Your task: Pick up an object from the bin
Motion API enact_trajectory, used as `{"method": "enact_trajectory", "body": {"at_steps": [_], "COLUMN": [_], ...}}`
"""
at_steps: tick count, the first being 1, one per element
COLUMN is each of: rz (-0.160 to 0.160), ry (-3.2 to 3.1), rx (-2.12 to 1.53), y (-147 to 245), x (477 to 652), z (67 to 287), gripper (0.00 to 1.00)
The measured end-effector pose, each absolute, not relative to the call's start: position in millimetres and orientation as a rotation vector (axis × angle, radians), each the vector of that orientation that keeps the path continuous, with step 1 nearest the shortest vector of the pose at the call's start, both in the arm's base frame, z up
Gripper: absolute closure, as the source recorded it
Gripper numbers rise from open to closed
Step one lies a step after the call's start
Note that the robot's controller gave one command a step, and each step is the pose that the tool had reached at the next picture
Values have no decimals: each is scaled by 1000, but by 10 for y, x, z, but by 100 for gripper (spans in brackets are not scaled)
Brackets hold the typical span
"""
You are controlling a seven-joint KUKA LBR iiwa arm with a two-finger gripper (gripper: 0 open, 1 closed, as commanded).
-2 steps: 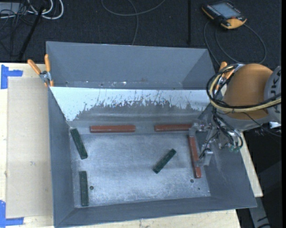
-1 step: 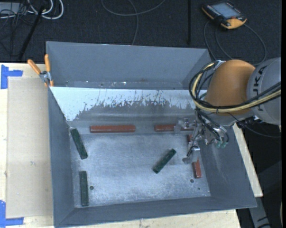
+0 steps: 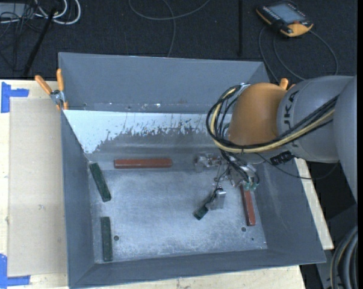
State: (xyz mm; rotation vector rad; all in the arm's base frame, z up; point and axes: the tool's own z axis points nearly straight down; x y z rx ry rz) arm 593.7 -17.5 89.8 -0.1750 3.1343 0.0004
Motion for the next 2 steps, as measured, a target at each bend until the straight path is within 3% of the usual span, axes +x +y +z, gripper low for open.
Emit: {"method": "enact_trajectory", "body": {"at_steps": [1, 2], "rz": [-1, 0], "ry": [3136, 3131], "rx": [-206, -209], "y": [-683, -671], "x": [5999, 6004], "z": [718, 710], "gripper": [100, 0]}}
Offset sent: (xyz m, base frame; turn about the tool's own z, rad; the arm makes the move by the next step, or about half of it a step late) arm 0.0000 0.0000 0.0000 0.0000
